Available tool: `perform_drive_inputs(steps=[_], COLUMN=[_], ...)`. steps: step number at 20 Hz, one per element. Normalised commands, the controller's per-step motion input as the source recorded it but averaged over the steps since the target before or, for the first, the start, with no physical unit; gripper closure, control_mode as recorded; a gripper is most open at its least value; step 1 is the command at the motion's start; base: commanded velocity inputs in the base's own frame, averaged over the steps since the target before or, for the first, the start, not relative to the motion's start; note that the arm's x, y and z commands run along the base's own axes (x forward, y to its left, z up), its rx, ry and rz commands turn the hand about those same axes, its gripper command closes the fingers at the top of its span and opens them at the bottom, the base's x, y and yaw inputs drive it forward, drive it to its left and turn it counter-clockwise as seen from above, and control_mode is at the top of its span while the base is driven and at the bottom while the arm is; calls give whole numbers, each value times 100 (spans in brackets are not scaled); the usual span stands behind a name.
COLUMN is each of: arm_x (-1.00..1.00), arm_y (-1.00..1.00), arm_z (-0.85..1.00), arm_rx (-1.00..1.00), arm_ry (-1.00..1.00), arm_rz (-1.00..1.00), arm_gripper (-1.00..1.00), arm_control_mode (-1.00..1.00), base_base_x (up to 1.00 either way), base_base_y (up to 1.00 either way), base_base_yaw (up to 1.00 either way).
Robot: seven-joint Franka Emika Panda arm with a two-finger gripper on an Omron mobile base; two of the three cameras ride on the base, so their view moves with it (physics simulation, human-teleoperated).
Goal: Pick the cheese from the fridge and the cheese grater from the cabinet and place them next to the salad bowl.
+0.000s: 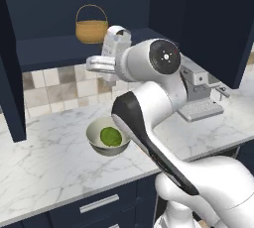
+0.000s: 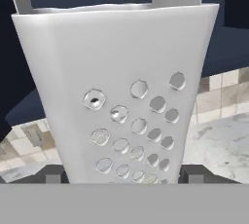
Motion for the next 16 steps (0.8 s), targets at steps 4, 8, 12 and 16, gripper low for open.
perform_drive_inputs(steps=[4,8,12,16], arm_x=[-91,-66,-39,-3], arm_y=[-12,1,19,41], arm_z=[-15,-42,-59,-50], arm_rx=[7,2,3,0], arm_ry=[9,14,15,22], arm_rz=[0,0,12,33], arm_gripper=[100,100,100,100], arm_control_mode=[-100,-100,-100,-100], base_base_x=[0,0,0,0], base_base_y=[0,0,0,0], base_base_yaw=[0,0,0,0])
